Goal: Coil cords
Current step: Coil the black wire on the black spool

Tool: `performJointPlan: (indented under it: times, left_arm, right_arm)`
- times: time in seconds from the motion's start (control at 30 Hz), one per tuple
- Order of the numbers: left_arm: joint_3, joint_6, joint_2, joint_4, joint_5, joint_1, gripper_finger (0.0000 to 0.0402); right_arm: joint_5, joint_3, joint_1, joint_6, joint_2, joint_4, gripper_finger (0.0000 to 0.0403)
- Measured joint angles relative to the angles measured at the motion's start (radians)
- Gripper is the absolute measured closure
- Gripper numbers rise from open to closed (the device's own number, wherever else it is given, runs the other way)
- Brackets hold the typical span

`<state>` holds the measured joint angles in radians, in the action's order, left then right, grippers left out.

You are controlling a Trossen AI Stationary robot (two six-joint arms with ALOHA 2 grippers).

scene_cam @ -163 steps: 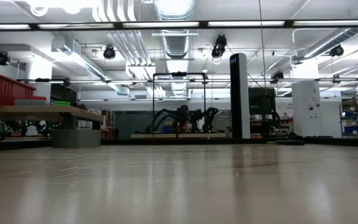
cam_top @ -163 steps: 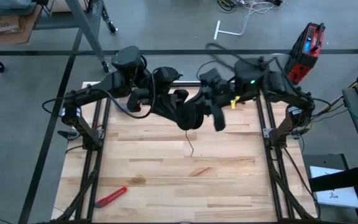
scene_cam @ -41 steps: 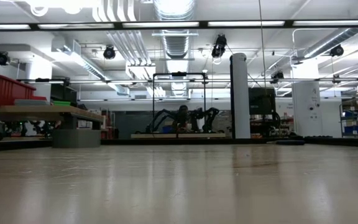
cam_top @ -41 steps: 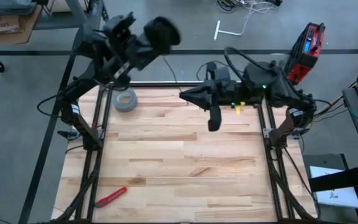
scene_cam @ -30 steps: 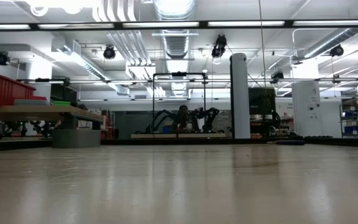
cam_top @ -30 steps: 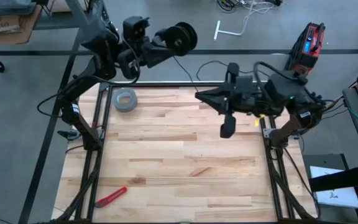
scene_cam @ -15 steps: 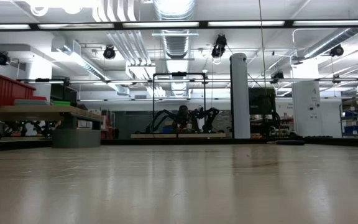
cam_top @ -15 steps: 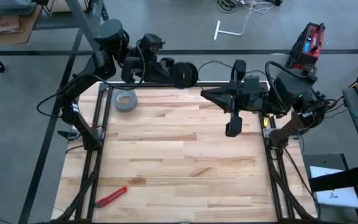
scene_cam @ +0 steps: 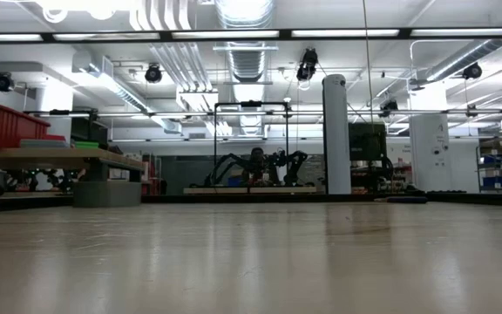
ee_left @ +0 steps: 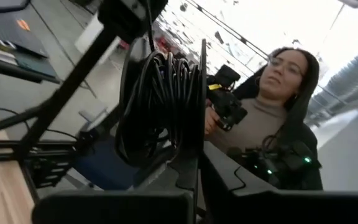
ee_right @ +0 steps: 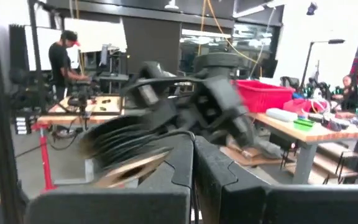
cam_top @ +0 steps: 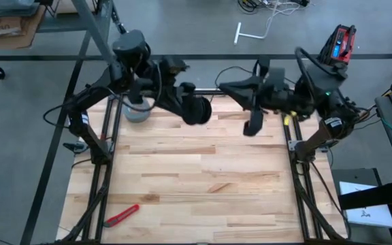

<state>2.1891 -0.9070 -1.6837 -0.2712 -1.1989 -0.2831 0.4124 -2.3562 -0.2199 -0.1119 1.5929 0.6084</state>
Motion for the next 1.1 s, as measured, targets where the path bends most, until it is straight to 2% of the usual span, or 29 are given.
performJointPlan:
  times: [0.37, 0.53, 0.7, 0.87, 1.1]
  left_arm:
    - [0.000, 0.007, -0.064, 0.026, 0.015, 0.062, 0.0401]
    - [0.000, 0.021, -0.064, 0.126, 0.006, 0.067, 0.0401]
    - [0.002, 0.000, -0.060, 0.325, 0.008, 0.066, 0.0402]
    - [0.004, -0.011, -0.057, 0.477, 0.040, 0.067, 0.0402]
    - [0.004, 0.123, -0.055, 0.563, 0.126, 0.059, 0.0401]
  right_arm:
    - [-0.341, 0.000, 0.133, 0.250, 0.065, -0.004, 0.0403]
    - [-0.473, 0.000, 0.191, 0.371, 0.076, 0.033, 0.0403]
    - [-0.569, 0.000, 0.207, 0.410, 0.079, 0.009, 0.0400]
    - [-0.674, -0.001, 0.215, 0.464, 0.085, -0.047, 0.0361]
    - [-0.685, 0.000, 0.214, 0.468, 0.092, -0.059, 0.0291]
